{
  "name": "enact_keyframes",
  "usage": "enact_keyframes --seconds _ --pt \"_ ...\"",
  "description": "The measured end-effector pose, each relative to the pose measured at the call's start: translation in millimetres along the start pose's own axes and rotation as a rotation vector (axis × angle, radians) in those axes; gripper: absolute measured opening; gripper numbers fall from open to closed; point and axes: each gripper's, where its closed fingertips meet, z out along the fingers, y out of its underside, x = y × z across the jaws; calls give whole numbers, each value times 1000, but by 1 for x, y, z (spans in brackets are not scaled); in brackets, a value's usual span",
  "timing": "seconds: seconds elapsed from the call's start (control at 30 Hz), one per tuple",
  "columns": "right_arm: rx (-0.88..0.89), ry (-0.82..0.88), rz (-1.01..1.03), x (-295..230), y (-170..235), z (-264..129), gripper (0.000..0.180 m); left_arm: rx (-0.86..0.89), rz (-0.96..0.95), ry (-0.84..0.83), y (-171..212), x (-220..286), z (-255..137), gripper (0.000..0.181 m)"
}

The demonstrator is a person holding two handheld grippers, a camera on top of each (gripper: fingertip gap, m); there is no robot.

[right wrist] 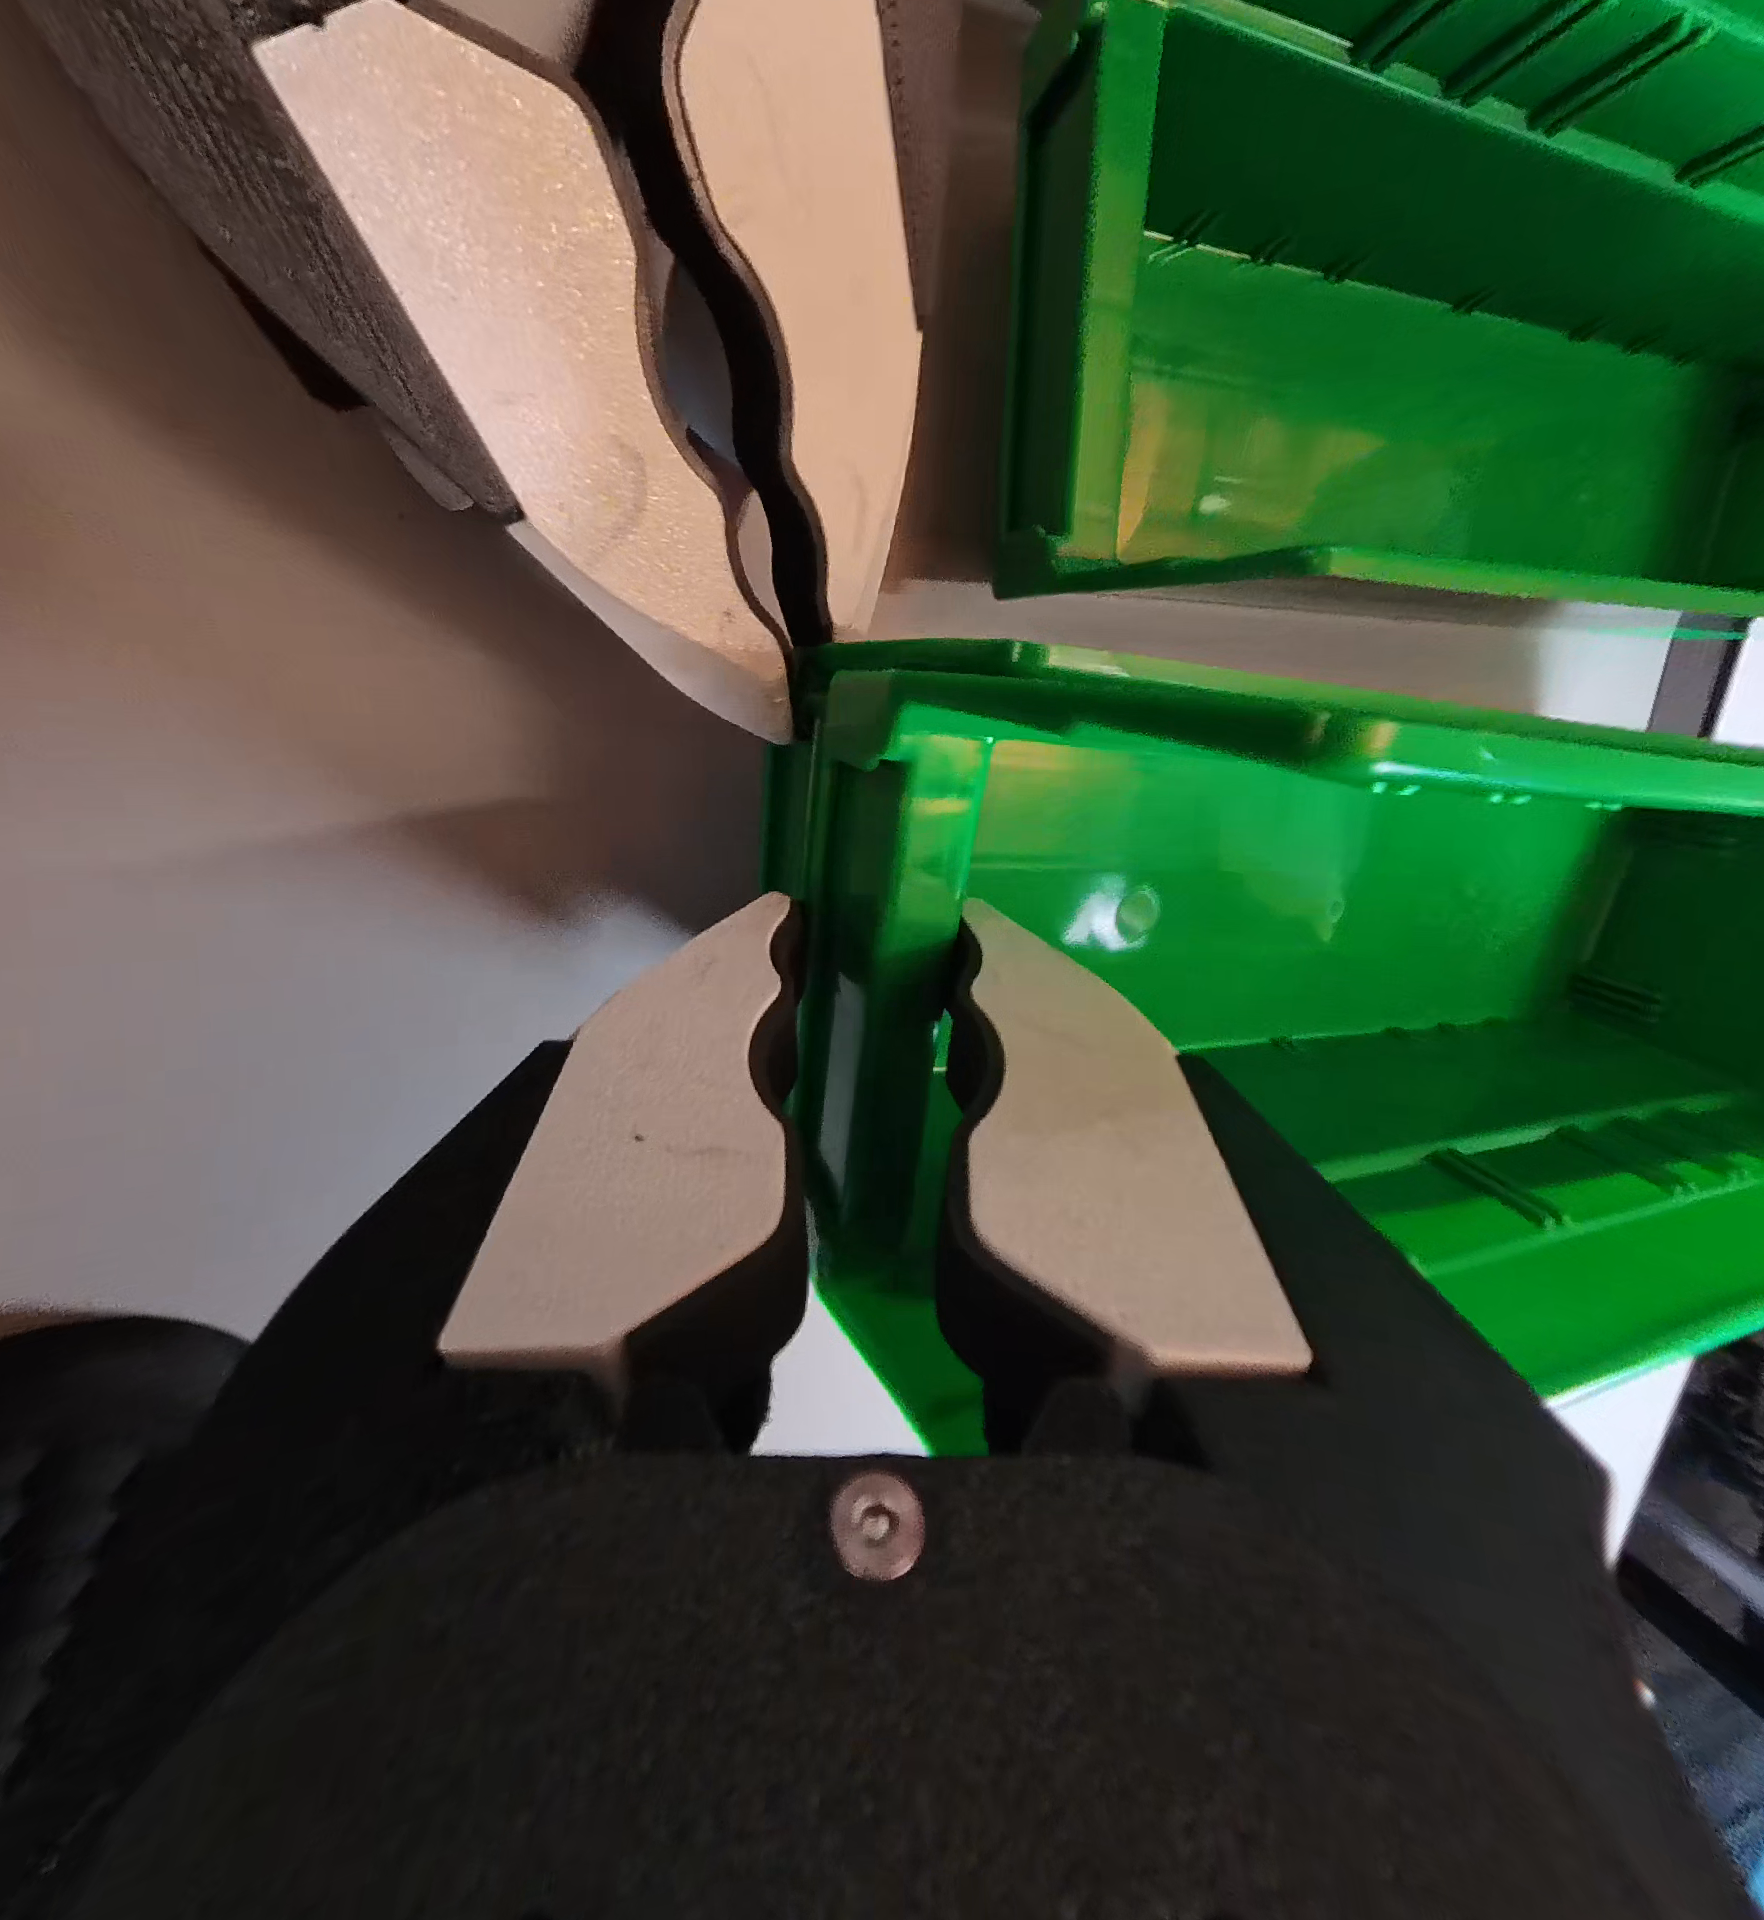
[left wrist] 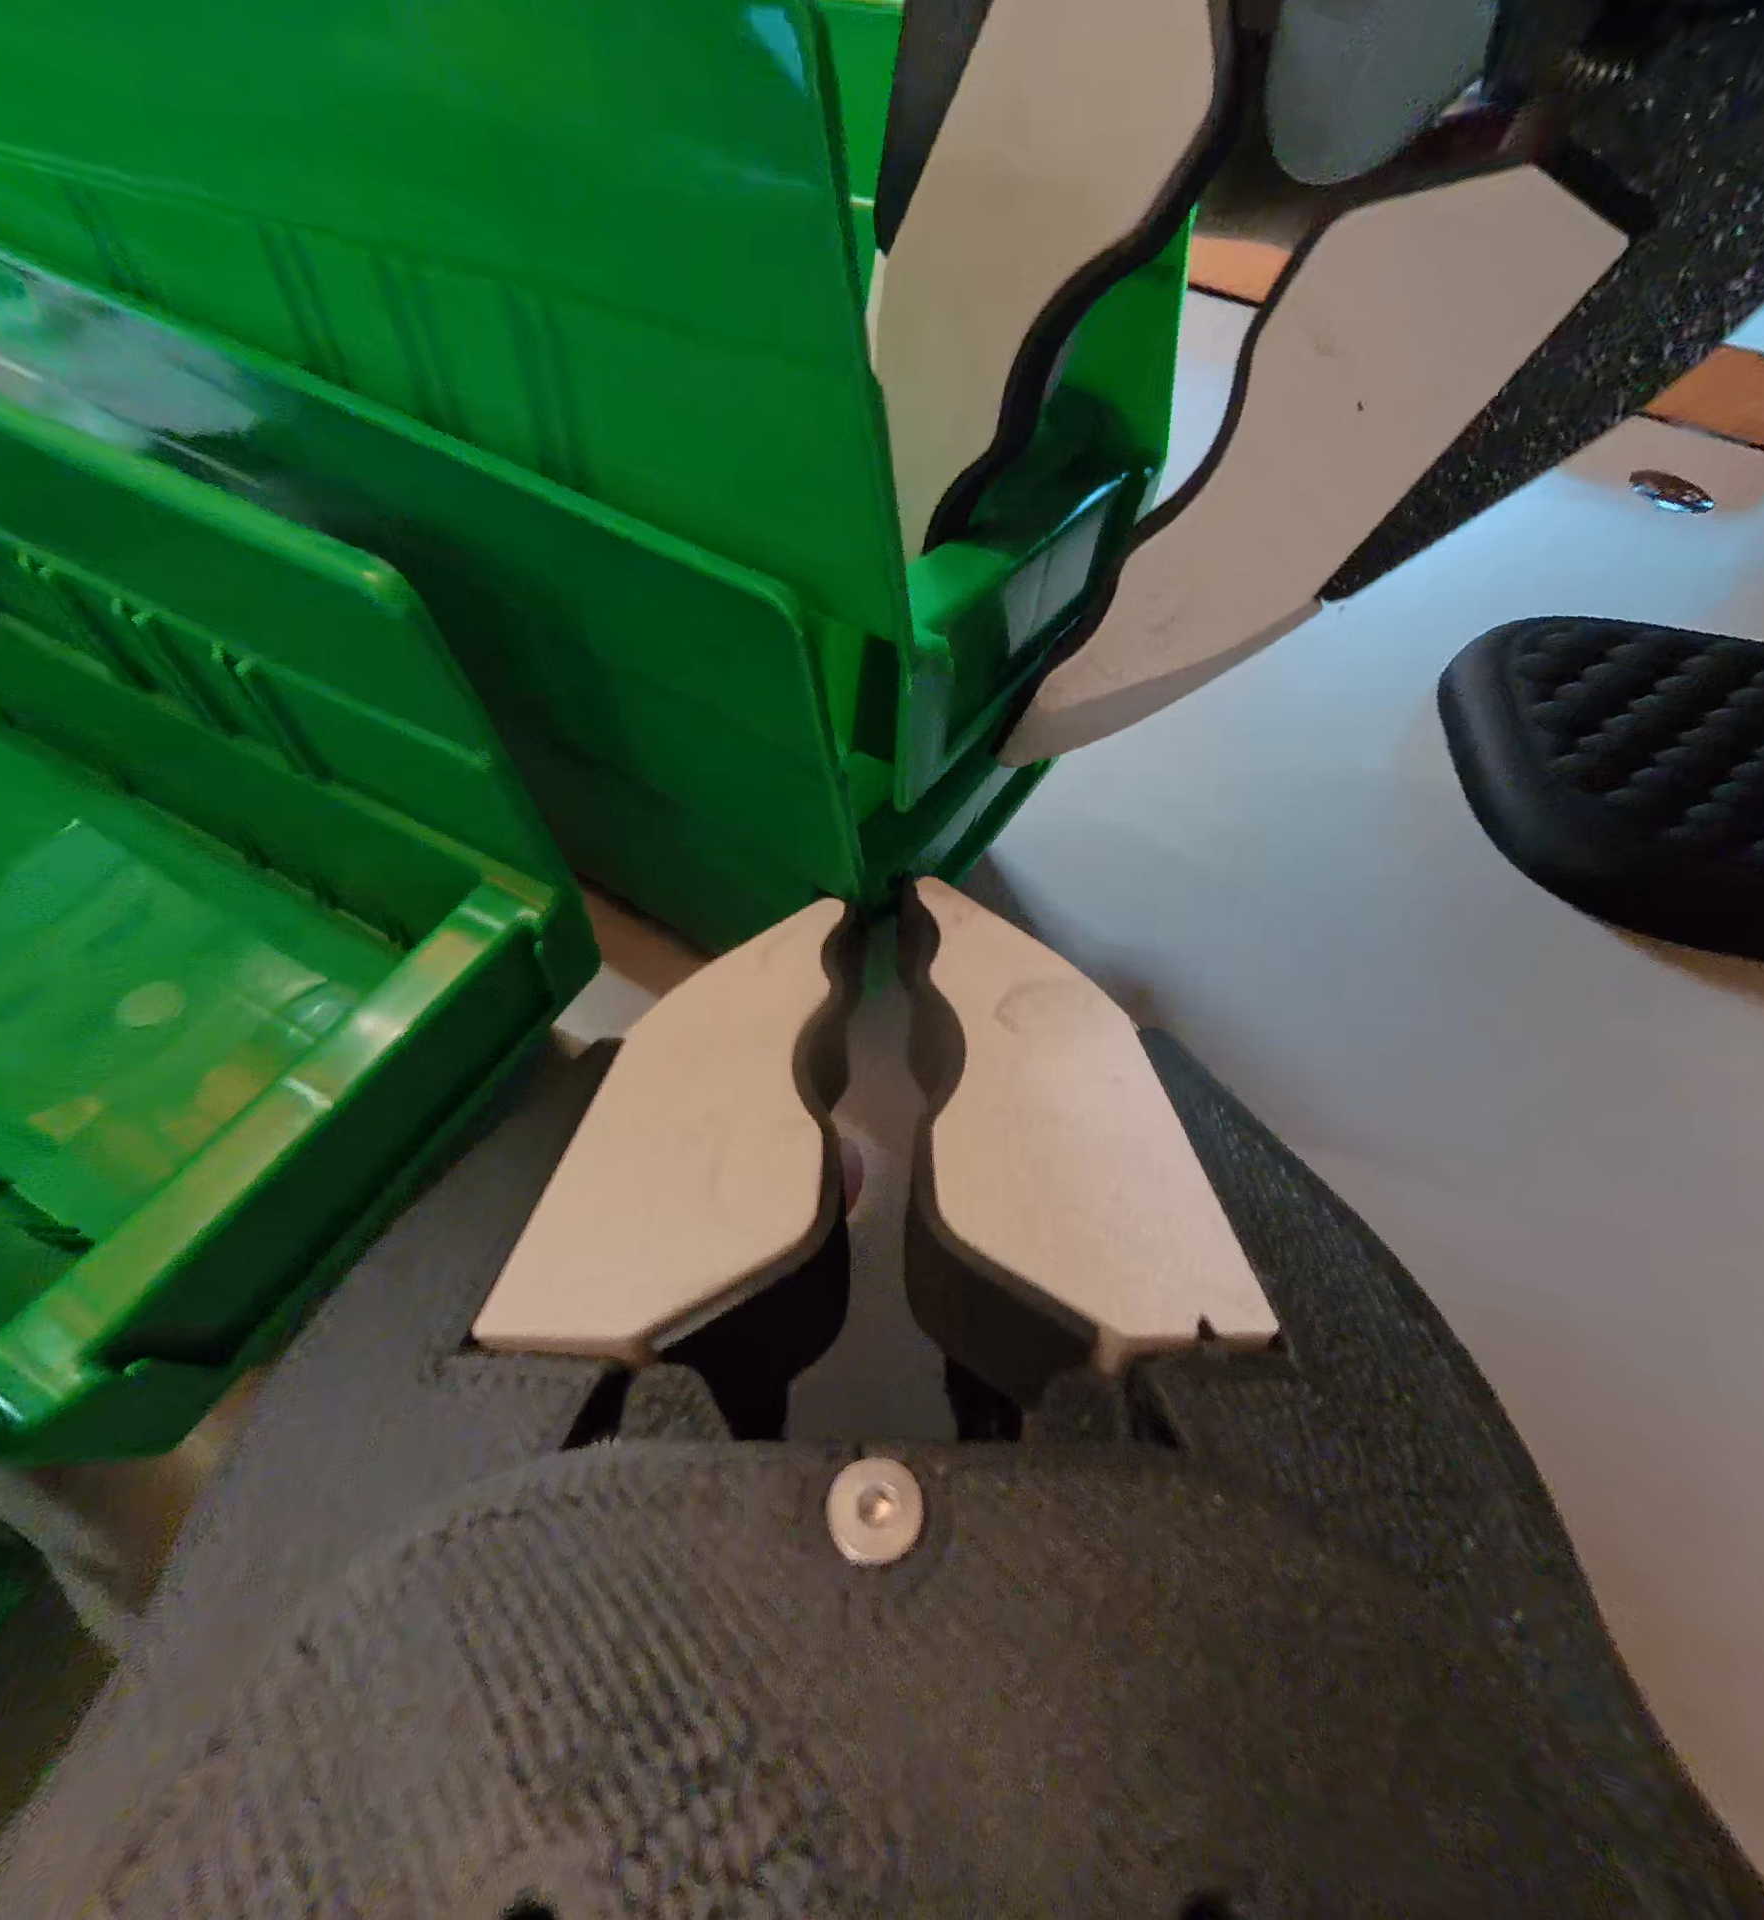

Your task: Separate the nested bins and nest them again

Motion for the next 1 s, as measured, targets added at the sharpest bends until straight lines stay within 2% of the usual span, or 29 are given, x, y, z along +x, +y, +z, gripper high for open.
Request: enact_keyframes --seconds 0.2,0.33,0.4,0.43,0.57,0.83,0.93,1.0 --pt "71 29 27 4 -11 -2 25 28 125 -106 -9 -9 -12 10" --pt "57 43 17 5 -12 -3 26 16 236 -177 -9 -10 -12 13" --pt "64 51 25 5 -13 -4 26 31 232 -200 -13 -13 -14 15" --pt "66 45 28 4 -13 -5 26 56 231 -217 -17 -14 -18 22" --pt "69 42 19 -1 -13 -3 26 67 280 -244 -21 -16 -23 22" --pt "73 46 2 -2 -21 -7 28 120 237 -246 -24 -18 -20 19" --pt "168 23 34 6 -38 -44 44 114 215 -249 -22 -21 -21 19" --pt "296 -11 93 31 -52 -86 39 106 224 -252 -18 -20 -20 19"
